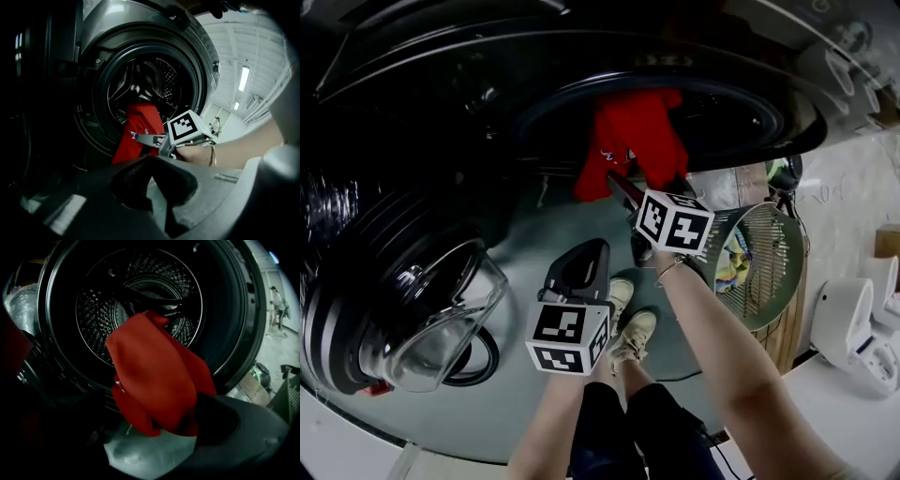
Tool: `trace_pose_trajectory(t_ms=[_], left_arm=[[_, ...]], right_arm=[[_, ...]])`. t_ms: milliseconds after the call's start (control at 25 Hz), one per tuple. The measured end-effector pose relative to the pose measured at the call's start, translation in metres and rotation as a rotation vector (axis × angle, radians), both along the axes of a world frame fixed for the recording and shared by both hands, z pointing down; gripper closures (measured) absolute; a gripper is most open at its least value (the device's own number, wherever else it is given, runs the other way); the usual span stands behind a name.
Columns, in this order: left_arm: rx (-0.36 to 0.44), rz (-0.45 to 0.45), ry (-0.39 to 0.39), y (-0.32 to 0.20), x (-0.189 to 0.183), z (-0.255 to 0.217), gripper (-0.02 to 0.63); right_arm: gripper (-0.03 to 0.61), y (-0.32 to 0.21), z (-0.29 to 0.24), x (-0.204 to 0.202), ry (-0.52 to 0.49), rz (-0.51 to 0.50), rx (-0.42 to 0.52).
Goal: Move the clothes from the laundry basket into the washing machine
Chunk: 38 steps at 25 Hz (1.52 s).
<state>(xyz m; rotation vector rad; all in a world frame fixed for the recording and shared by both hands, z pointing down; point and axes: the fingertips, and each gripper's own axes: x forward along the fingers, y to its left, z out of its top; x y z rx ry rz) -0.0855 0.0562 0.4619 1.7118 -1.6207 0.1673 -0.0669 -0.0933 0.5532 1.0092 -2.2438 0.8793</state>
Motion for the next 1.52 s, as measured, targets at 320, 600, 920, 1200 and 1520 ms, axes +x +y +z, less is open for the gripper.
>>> trace_pose_trajectory(t_ms=[320,600,920,1200,1520], left_arm=[[0.018,-0.019,0.032,0.007,-0.001,0.014,0.506],[0.039,-0.011,0.057,0.003,0.01,0.011,0.506],[0.058,-0.015,0.051,-0.004,0.006,-0.004,0.506],[0.065,-0.012,0.045,-0.008,0.003,-0.012,0.506],[0.059,-0.007,0.049,-0.006,0.006,-0.007,0.506]], right_arm=[[0.006,-0.027,0.032,-0.007,0.126,0.09,-0.047],[0.321,-0.023,0.022,0.013,0.133,0.089,-0.086],[0.48,-0.034,-0.049,-0.017,-0.07,-0.012,0.099],[0.398,-0.074,-0.111,-0.064,-0.262,-0.04,0.221],[0.112,-0.047,-0.075,-0.041,-0.172,-0.027,0.13]])
